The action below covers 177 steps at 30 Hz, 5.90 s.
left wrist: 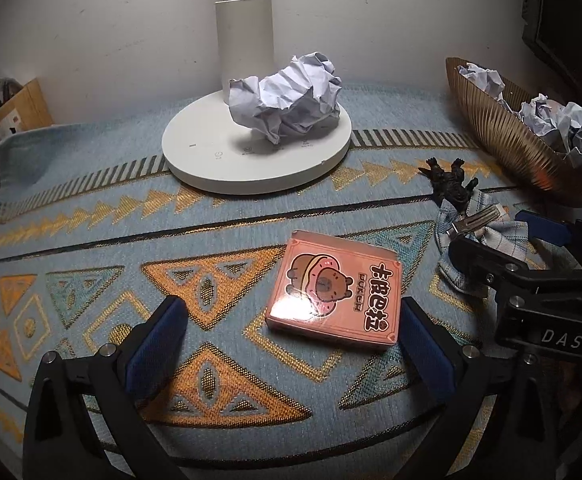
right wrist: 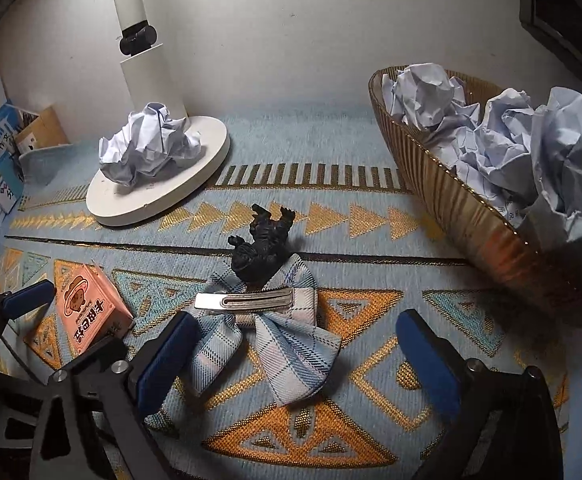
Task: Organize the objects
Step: 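Grasp the pink printed box with the left tool while the right tool grasps the plaid cloth, then carry the box and cloth over the bowl and open both tools, then grasp the paper ball on the lamp base with the left tool while the right tool grasps the dark figurine, then carry the paper ball and figurine over the bowl and release both, then withdraw both open tools back over the rug toward the last paper ball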
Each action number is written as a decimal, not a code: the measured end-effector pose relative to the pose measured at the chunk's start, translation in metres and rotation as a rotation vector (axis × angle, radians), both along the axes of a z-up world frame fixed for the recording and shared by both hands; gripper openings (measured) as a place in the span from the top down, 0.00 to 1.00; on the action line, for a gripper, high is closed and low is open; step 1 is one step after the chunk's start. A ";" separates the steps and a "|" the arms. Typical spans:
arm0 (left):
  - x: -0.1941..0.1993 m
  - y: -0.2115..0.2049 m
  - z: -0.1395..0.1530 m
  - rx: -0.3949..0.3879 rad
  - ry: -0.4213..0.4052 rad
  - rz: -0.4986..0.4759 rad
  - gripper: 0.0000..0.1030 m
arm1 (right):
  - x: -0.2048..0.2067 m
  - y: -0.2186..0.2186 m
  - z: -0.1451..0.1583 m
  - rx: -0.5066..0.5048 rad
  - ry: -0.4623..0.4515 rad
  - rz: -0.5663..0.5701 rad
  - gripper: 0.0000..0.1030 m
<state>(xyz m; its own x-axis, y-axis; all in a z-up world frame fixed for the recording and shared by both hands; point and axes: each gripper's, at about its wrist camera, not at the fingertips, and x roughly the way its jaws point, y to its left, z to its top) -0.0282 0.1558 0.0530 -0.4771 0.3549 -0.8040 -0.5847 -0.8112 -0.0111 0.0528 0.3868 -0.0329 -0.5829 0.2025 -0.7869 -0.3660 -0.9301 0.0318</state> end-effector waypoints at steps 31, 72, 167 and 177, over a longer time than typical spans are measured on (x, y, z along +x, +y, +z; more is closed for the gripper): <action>0.079 0.160 0.128 0.197 0.183 -0.300 0.50 | 0.183 0.165 0.114 -0.395 0.867 -0.385 0.82; -0.131 0.044 0.057 0.284 -0.115 -0.052 0.80 | -0.032 -0.012 0.036 0.008 0.024 -0.103 0.70; 0.018 -0.046 0.080 -0.009 -0.011 0.354 0.00 | -0.020 -0.039 0.024 0.022 -0.045 -0.102 0.00; 0.037 -0.038 0.098 -0.010 -0.010 0.356 0.00 | -0.019 -0.039 0.024 0.022 -0.044 -0.104 0.00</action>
